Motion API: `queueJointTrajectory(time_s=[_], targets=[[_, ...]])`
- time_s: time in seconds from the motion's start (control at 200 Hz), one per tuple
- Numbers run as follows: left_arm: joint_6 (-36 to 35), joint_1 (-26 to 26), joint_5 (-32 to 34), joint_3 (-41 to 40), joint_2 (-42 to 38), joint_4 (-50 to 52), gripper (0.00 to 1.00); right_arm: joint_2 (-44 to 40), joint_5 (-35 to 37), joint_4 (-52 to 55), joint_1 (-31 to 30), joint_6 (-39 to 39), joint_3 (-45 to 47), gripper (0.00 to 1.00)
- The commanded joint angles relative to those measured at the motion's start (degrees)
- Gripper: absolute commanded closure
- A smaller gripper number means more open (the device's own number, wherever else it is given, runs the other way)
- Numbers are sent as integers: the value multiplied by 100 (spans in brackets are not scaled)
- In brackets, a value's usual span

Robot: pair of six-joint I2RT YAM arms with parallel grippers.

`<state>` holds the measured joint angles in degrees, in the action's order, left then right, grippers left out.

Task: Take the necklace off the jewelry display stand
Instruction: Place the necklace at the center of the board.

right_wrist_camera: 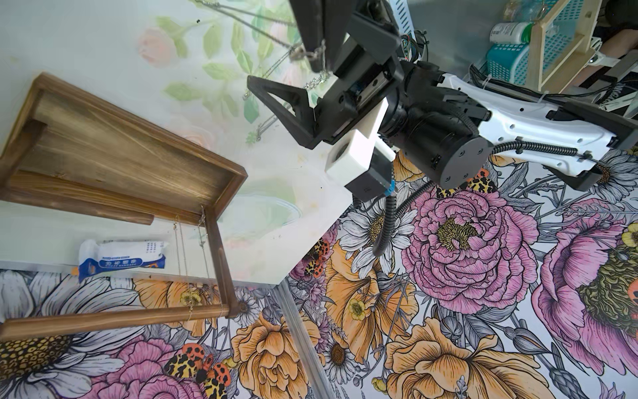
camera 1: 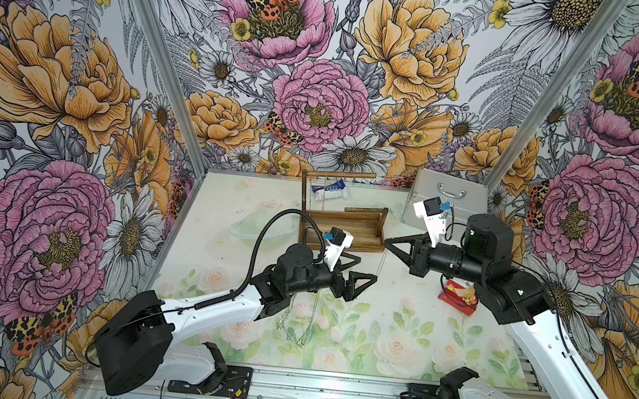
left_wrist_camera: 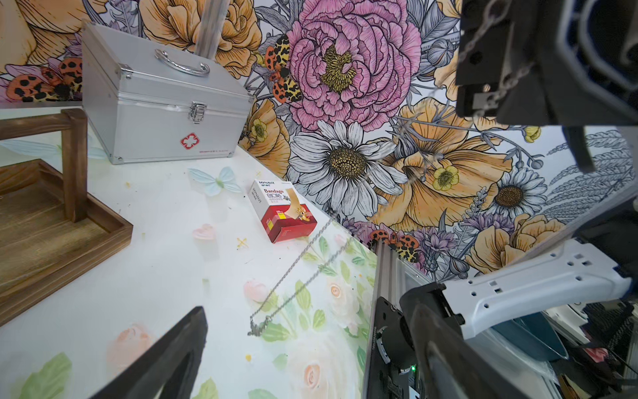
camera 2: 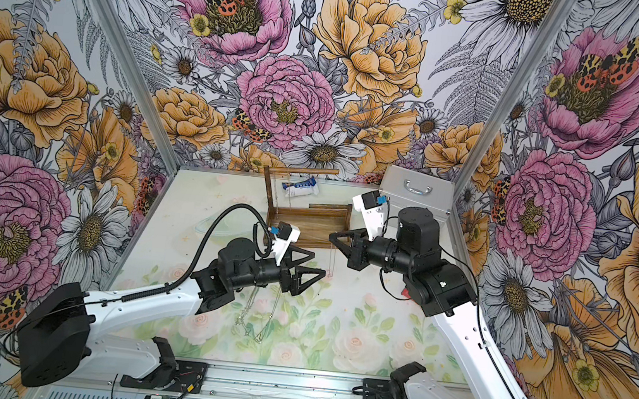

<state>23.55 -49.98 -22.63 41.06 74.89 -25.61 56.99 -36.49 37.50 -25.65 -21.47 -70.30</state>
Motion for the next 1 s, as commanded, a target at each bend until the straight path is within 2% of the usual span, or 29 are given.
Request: queueJointTrajectory(time_s=[0.0,0.185,0.305,0.61,0.736,0.996], targets=[[-137,69,-568,238,138,-194,8,-101,-181,36,-71,91,59,100],[-79,76,-1016,473,478,-181,16,-96,-283,39,-159,116,113,100],[-53,93,-1058,584,651,-81,22,-92,-314,38,-220,116,130,100],[-31,88,-1244,755,963,-6,46,-135,-348,37,-275,140,157,100],[-32,61,-1186,729,1012,-6,48,-172,-322,39,-276,152,157,100],[-24,-45,-1099,639,1136,-6,57,-224,-293,47,-277,141,166,100]])
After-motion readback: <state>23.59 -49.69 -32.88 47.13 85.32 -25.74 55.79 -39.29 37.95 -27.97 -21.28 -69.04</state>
